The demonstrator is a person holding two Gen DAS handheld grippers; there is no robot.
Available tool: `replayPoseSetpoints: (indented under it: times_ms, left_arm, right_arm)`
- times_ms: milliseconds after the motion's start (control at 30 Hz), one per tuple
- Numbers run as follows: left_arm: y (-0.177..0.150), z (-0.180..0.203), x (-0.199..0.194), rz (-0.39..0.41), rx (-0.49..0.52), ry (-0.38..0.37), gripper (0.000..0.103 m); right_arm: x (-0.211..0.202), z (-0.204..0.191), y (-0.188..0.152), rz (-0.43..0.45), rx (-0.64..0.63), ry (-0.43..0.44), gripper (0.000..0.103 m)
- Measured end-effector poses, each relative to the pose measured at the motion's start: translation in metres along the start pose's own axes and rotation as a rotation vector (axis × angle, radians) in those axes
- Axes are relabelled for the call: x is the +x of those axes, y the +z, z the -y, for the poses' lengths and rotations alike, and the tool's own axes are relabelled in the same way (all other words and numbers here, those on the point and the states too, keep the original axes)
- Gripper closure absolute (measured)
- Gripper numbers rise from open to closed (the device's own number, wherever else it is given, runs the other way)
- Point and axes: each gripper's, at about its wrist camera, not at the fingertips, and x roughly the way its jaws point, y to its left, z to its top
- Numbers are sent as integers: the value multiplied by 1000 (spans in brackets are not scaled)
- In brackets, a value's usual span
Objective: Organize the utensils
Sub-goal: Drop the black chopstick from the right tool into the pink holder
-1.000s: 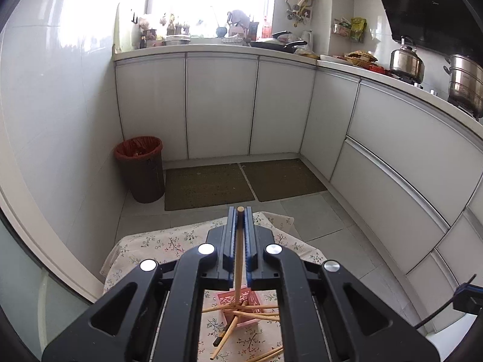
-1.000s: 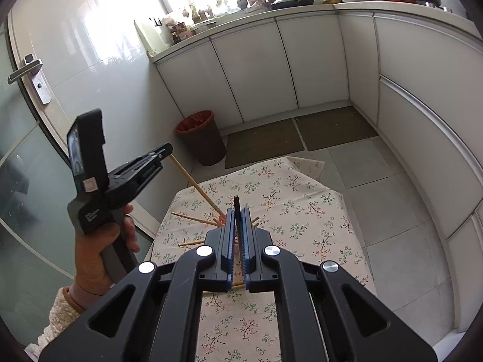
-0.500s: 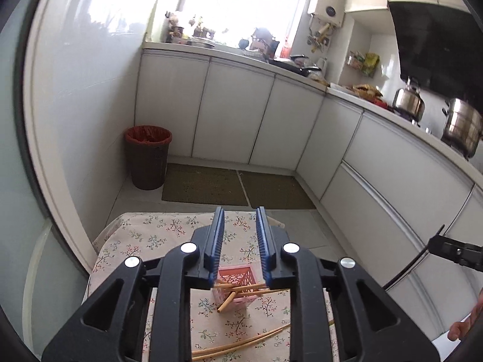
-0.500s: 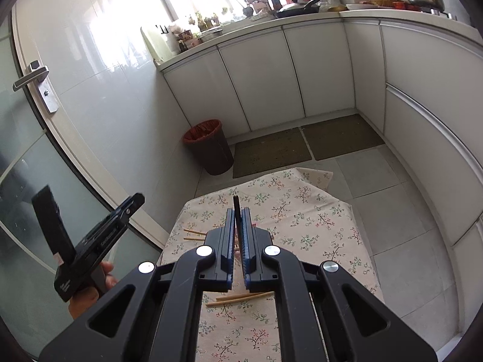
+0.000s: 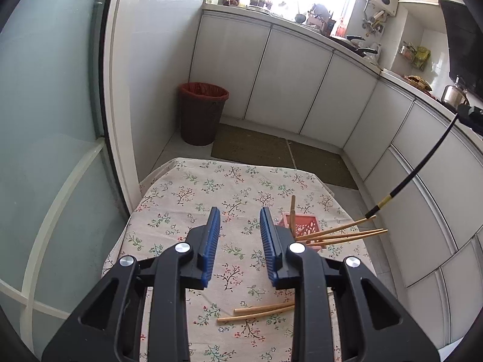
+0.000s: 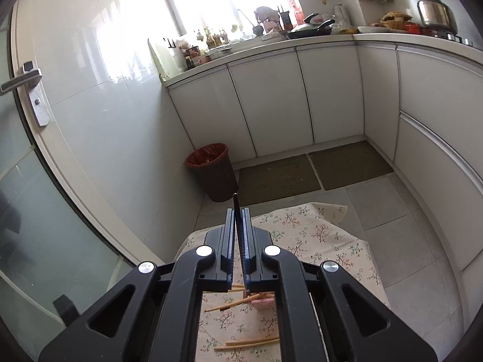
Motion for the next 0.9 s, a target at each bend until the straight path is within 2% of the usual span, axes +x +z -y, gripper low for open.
replayPoseSetpoints:
  times_ms: [200, 400, 500, 700, 733, 767, 833, 900]
  left_arm:
    - [1, -15, 9, -14, -37, 4, 77]
    - [0, -23, 12, -24, -56, -2, 77]
    - [-1, -19, 11, -25, -38, 0, 77]
    - [-3, -11, 10, -30, -5, -3, 76]
    - [-3, -9, 9, -29, -1, -2, 75]
    - [-3, -8, 8, -30, 5, -3, 74]
    - [-5, -4, 5, -29, 13, -2, 66]
    - [-7, 0, 0, -21, 20, 0, 47]
  right_arm:
    - [69, 1, -37, -16, -35, -14, 98]
    - [107, -2, -76, 22, -129, -43, 98]
    - [104, 0, -82, 8, -104, -26, 97]
    - [64, -4, -91, 39, -118, -31, 93]
    - [56, -3, -94, 45, -117, -34, 86]
    - [48, -3, -98, 55, -114, -38, 64]
    - [33, -2, -107, 76, -101, -61, 38]
    - [19, 2, -116, 100, -81, -83, 30]
